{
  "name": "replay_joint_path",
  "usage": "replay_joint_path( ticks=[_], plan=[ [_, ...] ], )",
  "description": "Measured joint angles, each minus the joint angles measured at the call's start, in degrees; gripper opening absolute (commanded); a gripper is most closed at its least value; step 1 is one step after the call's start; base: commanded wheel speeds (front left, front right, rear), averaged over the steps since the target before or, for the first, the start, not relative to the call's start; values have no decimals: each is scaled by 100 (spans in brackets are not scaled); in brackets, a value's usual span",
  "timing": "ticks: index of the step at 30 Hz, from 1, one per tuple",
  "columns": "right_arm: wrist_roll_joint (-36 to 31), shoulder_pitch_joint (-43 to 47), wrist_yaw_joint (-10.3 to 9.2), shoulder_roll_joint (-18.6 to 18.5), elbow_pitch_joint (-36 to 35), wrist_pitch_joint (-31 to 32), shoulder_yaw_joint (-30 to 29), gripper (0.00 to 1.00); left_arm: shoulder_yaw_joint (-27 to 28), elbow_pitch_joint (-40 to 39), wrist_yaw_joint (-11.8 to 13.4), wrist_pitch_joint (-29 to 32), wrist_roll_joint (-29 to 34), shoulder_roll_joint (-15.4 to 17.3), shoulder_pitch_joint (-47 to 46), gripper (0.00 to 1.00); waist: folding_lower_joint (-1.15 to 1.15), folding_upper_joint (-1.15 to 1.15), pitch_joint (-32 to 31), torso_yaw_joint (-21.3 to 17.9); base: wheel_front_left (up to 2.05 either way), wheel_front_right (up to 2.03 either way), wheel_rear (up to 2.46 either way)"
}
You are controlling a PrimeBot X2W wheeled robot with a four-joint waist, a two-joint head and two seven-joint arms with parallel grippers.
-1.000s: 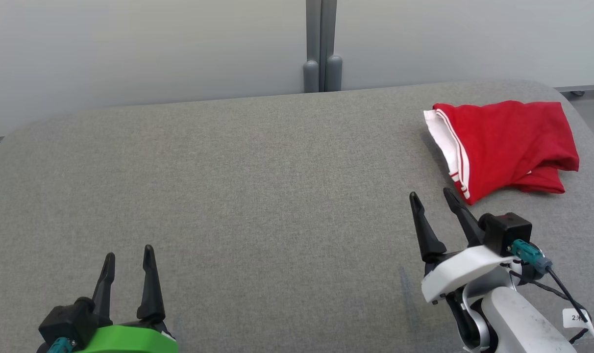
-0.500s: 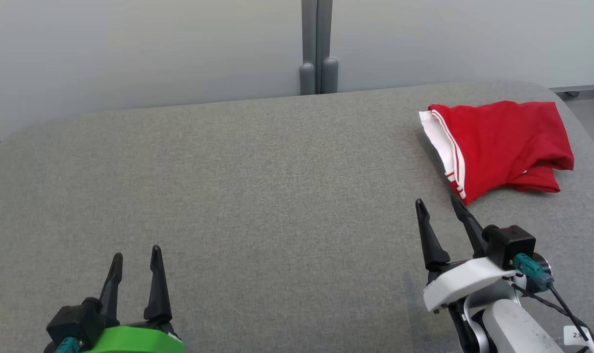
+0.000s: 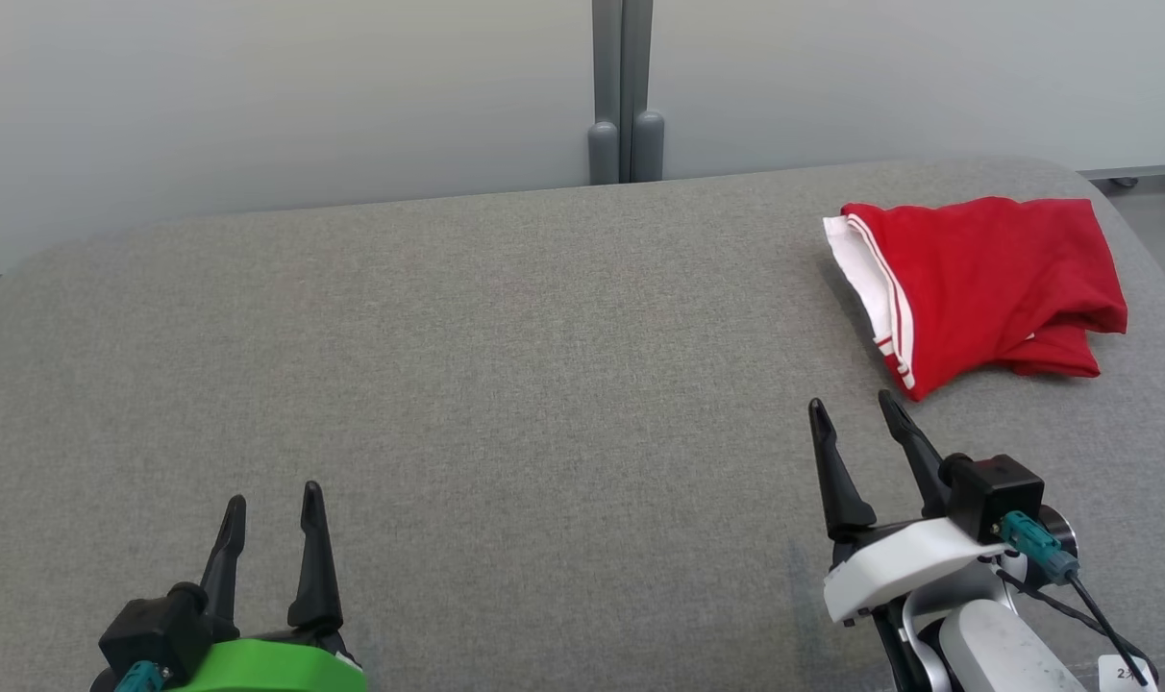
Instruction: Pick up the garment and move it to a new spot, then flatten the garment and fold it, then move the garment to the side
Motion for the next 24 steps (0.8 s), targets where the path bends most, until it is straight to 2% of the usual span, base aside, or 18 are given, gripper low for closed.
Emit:
replay_joint_path(
  ticks=[20,21,24],
  plan=[
    [-99,119,0,113,-132,0,-110,100,12,-1,-1,0,51,-16,0,100,0,0,38,4,0,0,0],
    [-101,120,0,115,-138,0,-118,0,13,-1,-2,0,51,-18,0,0,0,0,41,5,0,0,0],
    [-94,171,3,122,-4,3,-108,0,-24,167,-2,11,51,-49,8,0,0,0,43,7,0,0,0]
  ],
)
